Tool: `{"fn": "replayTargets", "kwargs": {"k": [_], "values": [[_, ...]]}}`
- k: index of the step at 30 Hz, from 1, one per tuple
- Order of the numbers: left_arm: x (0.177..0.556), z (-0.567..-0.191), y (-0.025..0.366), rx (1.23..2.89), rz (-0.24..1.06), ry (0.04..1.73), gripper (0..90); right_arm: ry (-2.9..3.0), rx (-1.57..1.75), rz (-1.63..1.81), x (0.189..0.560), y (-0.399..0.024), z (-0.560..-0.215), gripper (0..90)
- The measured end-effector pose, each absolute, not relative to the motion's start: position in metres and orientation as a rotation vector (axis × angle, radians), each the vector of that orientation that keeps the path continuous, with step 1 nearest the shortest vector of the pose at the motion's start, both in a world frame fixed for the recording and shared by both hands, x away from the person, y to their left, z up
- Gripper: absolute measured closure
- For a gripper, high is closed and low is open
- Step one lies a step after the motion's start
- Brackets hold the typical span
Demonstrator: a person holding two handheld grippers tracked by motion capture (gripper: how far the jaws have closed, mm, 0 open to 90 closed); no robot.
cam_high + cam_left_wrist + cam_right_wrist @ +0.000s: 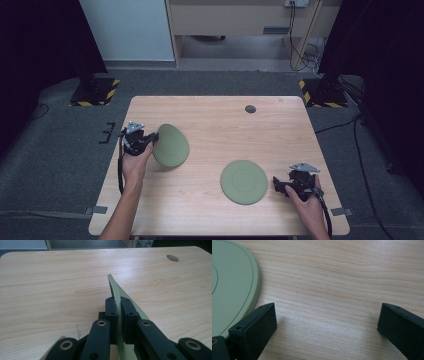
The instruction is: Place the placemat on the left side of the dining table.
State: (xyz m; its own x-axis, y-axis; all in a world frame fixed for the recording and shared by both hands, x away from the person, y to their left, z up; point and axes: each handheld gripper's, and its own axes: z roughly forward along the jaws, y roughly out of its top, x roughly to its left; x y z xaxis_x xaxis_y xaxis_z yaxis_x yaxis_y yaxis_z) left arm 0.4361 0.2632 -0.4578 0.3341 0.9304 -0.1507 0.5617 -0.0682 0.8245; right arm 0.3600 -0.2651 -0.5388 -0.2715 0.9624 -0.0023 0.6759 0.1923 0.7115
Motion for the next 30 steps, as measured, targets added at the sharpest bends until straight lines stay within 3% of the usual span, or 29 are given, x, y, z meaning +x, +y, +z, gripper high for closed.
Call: {"fn": "replayTargets", "kwargs": {"k": [30], "values": [[0.431,-0.466,0.282,1.755,0.573,1.388,85.3,2.021,1.528,0.842,0.36,-0.265,-0.539,2.6]]}}
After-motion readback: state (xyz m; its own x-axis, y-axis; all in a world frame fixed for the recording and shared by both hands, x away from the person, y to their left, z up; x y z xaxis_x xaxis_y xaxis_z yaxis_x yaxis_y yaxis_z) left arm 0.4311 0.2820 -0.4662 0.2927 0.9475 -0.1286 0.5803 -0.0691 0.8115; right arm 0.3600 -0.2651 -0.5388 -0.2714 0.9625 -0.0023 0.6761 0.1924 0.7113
